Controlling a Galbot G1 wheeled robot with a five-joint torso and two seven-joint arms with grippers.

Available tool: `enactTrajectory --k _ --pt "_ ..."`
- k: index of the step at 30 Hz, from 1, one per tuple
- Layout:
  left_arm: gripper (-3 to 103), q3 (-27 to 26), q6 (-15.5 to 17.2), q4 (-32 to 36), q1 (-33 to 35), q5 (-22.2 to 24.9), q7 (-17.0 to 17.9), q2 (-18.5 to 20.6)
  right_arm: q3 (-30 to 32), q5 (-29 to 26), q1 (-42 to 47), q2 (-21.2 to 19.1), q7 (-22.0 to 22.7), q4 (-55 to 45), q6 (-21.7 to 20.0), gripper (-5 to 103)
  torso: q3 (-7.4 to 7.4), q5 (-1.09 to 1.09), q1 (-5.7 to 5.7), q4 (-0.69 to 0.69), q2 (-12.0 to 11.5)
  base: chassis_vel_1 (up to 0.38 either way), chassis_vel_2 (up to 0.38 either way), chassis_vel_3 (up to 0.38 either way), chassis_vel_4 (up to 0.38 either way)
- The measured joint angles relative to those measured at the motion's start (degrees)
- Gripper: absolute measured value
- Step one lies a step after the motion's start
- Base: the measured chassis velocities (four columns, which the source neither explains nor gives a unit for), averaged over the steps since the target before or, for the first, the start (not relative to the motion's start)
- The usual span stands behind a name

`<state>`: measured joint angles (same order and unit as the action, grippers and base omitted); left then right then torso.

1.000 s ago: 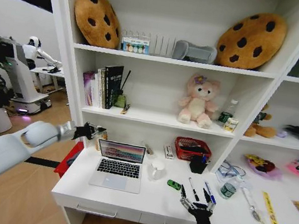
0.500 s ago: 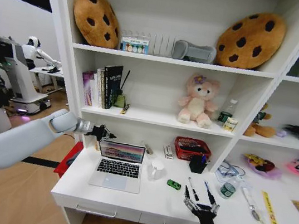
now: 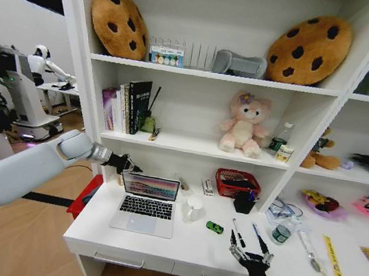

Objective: Organize the objects on the table.

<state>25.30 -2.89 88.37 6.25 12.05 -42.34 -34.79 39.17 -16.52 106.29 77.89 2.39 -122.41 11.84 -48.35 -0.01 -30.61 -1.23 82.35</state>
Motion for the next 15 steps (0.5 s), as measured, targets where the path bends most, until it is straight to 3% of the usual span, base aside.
enactTrajectory --k 2,7,8,9,11,12,14,15 --pt "0 -0.09 1.13 -1.31 1.04 -1.68 4.29 -1.31 0.27 -0.14 0.01 -0.02 0.02 0.00 -0.01 100 0.00 0.00 0.00 -0.01 0.00 0.000 0.000 0.000 0.000" --pt "0 0.22 2.48 -3.43 0.69 -5.43 5.27 -2.97 1.33 -0.85 0.27 -0.08 0.03 -0.10 -0.01 100 0.00 0.00 0.00 0.00 0.00 0.000 0.000 0.000 0.000" --pt "0 0.83 1.93 -4.37 -0.18 -6.45 3.11 -3.24 1.58 -0.97 0.36 -0.11 0.03 -0.13 0.00 100 0.00 0.00 0.00 -0.01 0.00 0.000 0.000 0.000 0.000" --pt "0 2.11 -0.96 -6.25 -1.98 -7.68 -1.75 -3.59 1.88 -1.17 0.52 -0.30 0.02 -0.19 0.03 100 0.00 0.00 0.00 0.00 0.00 0.000 0.000 0.000 0.000" --pt "0 4.30 -10.72 -11.77 -6.32 -11.10 -16.24 -5.27 2.70 -1.70 0.93 -0.98 -0.17 -0.52 0.19 100 0.00 0.04 0.00 -0.01 0.00 0.000 0.000 0.000 0.000" --pt "0 4.30 -10.72 -11.77 -6.32 -11.10 -16.24 -5.27 2.70 -1.70 0.93 -0.98 -0.17 -0.52 0.19 100 0.00 0.04 0.00 -0.01 0.00 0.000 0.000 0.000 0.000" --pt "0 6.72 -20.99 -15.28 -8.99 -10.08 -28.48 -7.03 4.41 -2.76 1.34 -1.83 -0.68 -1.01 0.46 100 0.00 0.02 0.00 -0.03 0.00 0.000 0.000 0.000 0.000" --pt "0 6.72 -20.99 -15.28 -8.99 -10.08 -28.48 -7.03 4.41 -2.76 1.34 -1.83 -0.68 -1.01 0.46 100 0.00 0.02 0.00 -0.03 0.00 0.000 0.000 0.000 0.000"
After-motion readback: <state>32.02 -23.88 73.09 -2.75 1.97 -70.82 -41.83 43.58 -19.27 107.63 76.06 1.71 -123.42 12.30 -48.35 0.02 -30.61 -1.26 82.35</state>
